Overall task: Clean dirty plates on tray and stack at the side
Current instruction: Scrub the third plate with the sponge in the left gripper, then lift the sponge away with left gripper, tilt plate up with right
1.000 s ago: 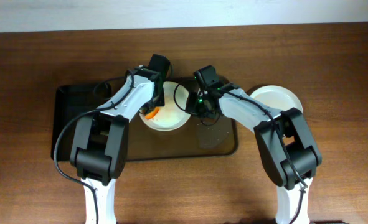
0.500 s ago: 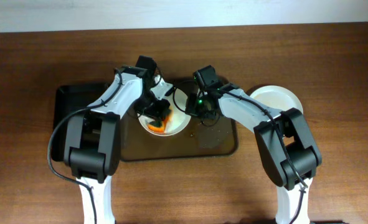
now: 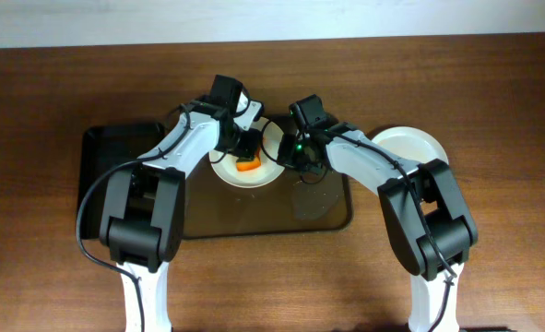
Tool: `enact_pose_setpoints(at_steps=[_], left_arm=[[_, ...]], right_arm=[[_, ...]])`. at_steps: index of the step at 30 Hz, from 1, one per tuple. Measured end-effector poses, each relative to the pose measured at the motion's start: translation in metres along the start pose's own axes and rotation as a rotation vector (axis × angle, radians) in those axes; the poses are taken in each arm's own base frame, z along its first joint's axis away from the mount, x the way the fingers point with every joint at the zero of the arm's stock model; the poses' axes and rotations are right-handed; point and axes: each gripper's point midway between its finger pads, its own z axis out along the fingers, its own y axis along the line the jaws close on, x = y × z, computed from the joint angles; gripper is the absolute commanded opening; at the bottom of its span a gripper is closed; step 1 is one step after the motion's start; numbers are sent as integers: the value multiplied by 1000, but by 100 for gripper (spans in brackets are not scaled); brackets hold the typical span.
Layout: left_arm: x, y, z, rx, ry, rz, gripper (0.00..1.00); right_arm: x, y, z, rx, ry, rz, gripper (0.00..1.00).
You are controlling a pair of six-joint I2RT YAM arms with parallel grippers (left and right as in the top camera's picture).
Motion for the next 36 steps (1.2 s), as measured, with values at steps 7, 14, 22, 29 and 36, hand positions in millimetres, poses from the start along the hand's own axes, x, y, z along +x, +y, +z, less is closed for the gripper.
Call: enact_pose_setpoints(at_steps=[7,14,22,29,36], left_arm=[[-24,46,-5,-282,-112,-135,0],[20,66,-21,-488,59,-191,0],[65,46,-30,-233,283,-142,0],[67,11,-37,13,374,-64,0],[-36,31,-113,19,93,-89,0]], right_arm=[[0,0,0,-2,0,2,4],[9,11,3,-25,20,-29,4],[15,10,3,-24,47,-62,4],[15,9,3,-23,47,-58,4],[15,9,2,-28,51,-44,4]])
